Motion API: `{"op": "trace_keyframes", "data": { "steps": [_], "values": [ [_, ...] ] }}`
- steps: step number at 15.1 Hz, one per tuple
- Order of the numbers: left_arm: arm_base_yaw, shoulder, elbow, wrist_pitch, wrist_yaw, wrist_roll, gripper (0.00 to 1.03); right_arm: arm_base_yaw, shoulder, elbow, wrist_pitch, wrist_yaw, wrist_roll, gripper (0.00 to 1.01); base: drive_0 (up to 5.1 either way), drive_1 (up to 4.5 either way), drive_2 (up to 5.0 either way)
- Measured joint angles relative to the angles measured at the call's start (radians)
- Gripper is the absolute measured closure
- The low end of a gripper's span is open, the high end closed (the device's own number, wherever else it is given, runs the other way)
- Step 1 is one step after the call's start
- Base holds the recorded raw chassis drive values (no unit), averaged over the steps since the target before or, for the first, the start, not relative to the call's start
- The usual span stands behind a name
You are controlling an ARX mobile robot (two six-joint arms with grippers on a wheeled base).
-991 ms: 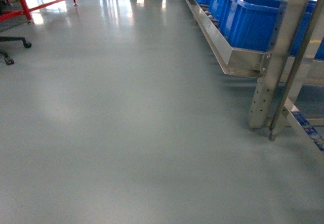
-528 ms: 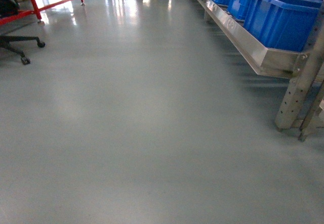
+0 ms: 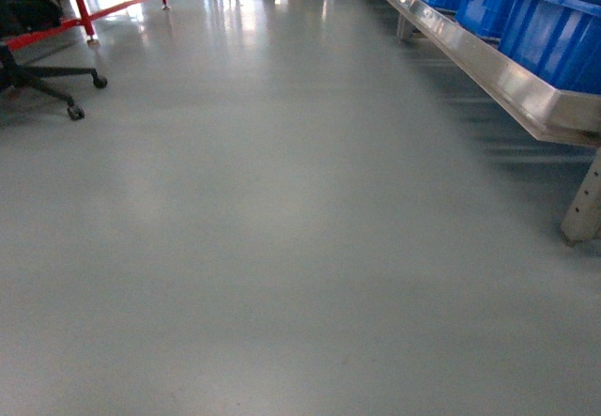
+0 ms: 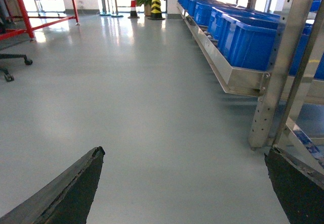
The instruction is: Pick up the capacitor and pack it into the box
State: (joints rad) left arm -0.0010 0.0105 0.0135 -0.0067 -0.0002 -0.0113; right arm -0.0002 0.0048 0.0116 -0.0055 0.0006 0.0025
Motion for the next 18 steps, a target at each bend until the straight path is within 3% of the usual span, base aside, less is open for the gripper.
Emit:
{"op": "trace_keyframes", "data": {
  "steps": [18],
  "values": [
    [0.000, 0.000, 0.000, -0.001, -0.001, 0.000, 0.59, 0.000, 0.000, 0.000, -0.001, 0.000, 0.000, 0.03, -5.0, 2.45, 2.5]
  ]
}}
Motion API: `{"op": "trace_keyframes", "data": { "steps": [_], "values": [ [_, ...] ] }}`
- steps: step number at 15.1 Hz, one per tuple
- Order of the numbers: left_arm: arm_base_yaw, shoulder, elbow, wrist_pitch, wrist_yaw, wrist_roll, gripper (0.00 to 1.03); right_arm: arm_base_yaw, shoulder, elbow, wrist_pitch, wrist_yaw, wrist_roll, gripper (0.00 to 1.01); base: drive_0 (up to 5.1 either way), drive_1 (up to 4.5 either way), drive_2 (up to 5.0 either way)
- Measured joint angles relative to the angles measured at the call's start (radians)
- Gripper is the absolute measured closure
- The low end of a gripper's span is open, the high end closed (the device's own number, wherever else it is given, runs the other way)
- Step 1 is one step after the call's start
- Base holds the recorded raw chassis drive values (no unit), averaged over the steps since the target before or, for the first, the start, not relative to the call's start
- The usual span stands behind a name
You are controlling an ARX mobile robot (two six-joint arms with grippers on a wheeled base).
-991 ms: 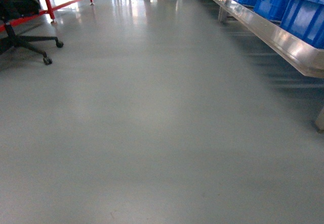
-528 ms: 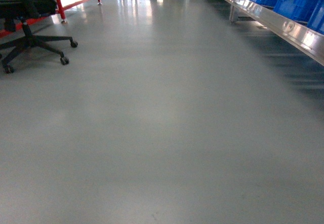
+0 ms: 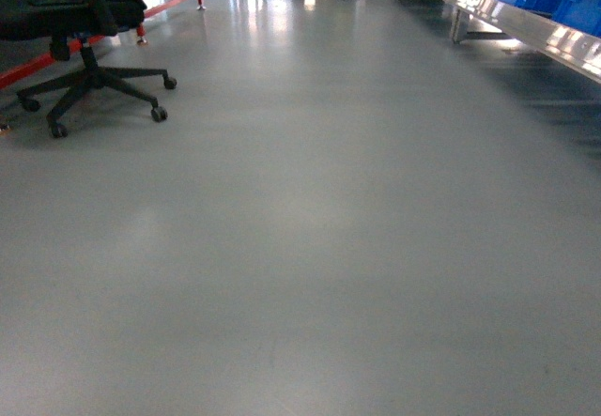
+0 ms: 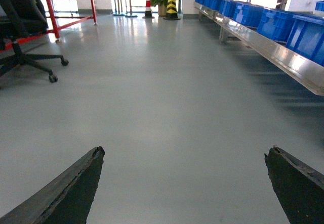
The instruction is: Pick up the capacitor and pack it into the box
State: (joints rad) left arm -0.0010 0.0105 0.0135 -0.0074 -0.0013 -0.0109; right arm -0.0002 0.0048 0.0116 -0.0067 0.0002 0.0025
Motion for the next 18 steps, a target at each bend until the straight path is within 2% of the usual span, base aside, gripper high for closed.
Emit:
{"op": "trace_keyframes", "data": {
  "steps": [18],
  "values": [
    [0.000, 0.000, 0.000, 0.002, 0.001, 0.000, 0.59, 0.000, 0.000, 0.000, 0.000, 0.000, 0.000, 0.03, -5.0, 2.50, 2.5]
  ]
}}
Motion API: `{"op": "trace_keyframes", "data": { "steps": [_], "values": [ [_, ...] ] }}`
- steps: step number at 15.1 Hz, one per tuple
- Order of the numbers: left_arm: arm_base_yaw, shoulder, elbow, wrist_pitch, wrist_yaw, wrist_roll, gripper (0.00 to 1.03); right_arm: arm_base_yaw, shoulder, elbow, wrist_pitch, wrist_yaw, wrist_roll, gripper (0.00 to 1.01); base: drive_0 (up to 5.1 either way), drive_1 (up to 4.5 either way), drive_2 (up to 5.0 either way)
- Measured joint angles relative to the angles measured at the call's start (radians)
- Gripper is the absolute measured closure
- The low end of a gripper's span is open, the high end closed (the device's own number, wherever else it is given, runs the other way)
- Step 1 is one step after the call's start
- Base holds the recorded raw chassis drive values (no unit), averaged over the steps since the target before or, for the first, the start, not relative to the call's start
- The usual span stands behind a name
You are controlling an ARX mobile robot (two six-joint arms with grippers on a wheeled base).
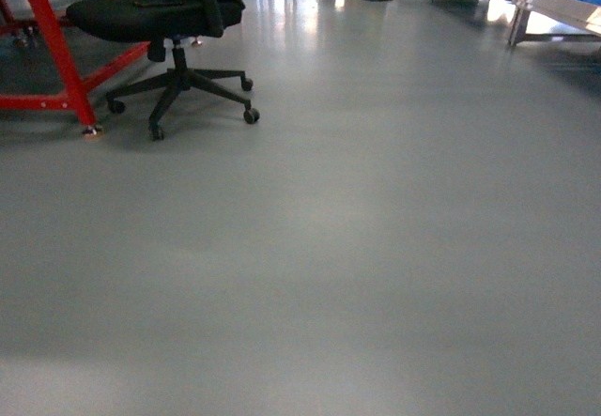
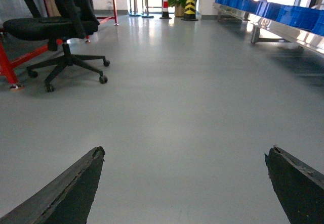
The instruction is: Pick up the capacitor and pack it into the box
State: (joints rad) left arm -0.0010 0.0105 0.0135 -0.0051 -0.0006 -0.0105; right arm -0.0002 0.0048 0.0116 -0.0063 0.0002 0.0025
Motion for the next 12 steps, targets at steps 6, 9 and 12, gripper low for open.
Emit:
{"op": "trace_keyframes", "data": {
  "steps": [6, 9, 12],
  "values": [
    [0.000, 0.000, 0.000, -0.005, 0.000, 0.000, 0.59, 0.000, 0.000, 0.000, 0.002, 0.000, 0.000, 0.03, -5.0, 2.44, 2.4],
    [0.000, 0.000, 0.000, -0.001, 0.000, 0.000, 0.59, 0.000, 0.000, 0.000, 0.000, 0.000, 0.000, 0.03, -5.1, 2.39, 2.4],
    [0.000, 0.000, 0.000, 0.003, 0.001, 0.000, 0.59, 0.000, 0.000, 0.000, 0.001, -0.001, 0.000, 0.03, -5.1, 2.39, 2.4]
  ]
}}
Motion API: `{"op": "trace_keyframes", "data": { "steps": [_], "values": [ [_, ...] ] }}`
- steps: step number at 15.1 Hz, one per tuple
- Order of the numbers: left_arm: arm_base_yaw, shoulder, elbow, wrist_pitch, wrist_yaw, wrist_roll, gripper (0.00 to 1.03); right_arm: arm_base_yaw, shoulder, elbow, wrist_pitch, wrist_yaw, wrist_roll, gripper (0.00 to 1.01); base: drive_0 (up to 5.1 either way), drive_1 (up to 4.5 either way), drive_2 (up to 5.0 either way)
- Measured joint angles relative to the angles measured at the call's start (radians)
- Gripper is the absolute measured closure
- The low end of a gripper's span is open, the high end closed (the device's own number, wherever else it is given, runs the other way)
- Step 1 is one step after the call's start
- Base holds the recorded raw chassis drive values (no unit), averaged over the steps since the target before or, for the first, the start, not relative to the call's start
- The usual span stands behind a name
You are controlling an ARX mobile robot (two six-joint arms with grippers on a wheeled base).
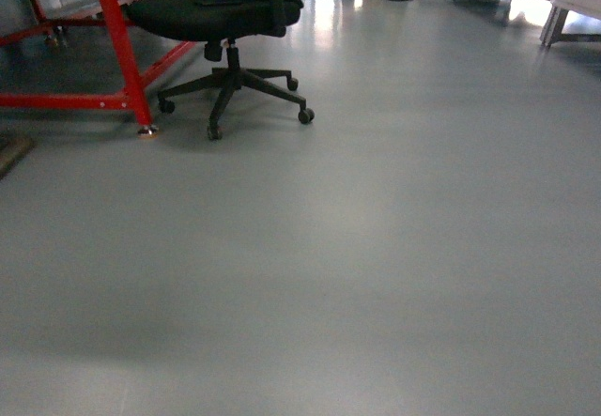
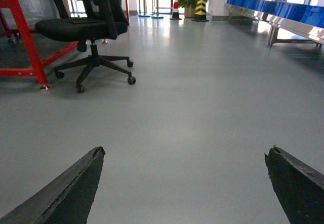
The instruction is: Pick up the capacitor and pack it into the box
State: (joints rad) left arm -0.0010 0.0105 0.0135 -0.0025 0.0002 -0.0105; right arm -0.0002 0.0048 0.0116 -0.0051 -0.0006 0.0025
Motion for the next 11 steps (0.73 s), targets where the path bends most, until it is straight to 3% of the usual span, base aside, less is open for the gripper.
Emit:
{"op": "trace_keyframes", "data": {
  "steps": [11],
  "values": [
    [0.000, 0.000, 0.000, -0.004, 0.000, 0.000, 0.59, 0.000, 0.000, 0.000, 0.002, 0.001, 0.000, 0.03, -5.0, 2.40, 2.4]
  ]
}}
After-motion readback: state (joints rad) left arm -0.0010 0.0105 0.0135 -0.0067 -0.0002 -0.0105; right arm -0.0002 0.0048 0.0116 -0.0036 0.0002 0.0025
